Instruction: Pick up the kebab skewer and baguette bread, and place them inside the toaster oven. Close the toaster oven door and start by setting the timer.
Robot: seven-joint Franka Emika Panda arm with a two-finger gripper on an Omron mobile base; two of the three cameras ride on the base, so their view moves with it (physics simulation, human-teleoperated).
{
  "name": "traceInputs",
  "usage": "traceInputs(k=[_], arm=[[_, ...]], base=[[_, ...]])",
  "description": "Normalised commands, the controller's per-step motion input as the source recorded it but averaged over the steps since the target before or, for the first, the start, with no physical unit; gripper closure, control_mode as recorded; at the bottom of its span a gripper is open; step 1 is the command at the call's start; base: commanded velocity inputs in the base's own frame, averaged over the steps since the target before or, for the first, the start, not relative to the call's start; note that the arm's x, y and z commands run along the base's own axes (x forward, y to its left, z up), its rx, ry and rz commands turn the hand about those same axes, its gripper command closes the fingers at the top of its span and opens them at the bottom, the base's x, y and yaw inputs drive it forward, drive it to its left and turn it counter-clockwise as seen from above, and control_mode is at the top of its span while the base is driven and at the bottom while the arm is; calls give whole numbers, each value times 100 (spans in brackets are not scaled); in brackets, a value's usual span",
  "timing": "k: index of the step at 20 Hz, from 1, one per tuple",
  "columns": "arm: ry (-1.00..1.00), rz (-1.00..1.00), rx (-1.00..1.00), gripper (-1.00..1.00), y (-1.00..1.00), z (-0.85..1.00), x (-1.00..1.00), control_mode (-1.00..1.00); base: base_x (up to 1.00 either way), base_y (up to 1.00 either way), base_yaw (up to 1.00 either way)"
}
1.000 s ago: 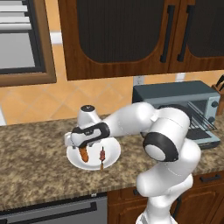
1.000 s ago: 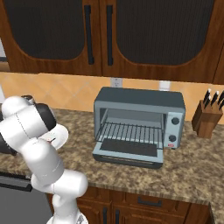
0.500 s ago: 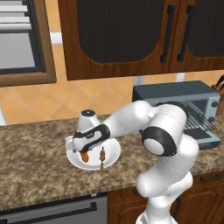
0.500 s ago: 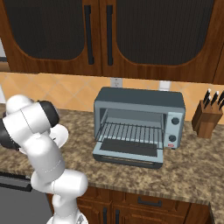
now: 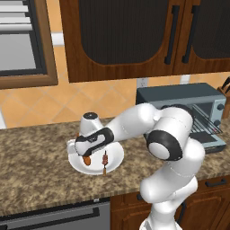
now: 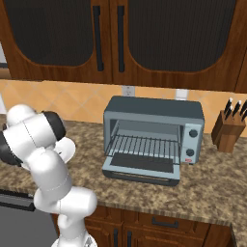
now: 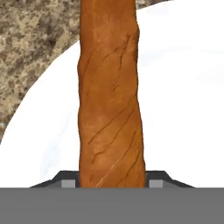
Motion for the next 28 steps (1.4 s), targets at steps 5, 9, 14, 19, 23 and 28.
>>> traceInputs(k=[5,9,14,19,23,28], arm=[[-4,-10,2,100,-52,89,-60,-100],[0,-26,8,100,-100,70,-49,-100],[0,-34,7,100,-100,64,-52,-100],[-1,-46,5,100,-77,48,-73,-100],[-10,-51,9,100,-54,60,-52,-100],[-12,-54,13,100,-57,38,-38,-100]], base=[[0,0,0],[0,0,0],[0,0,0],[0,0,0],[0,0,0],[0,0,0]])
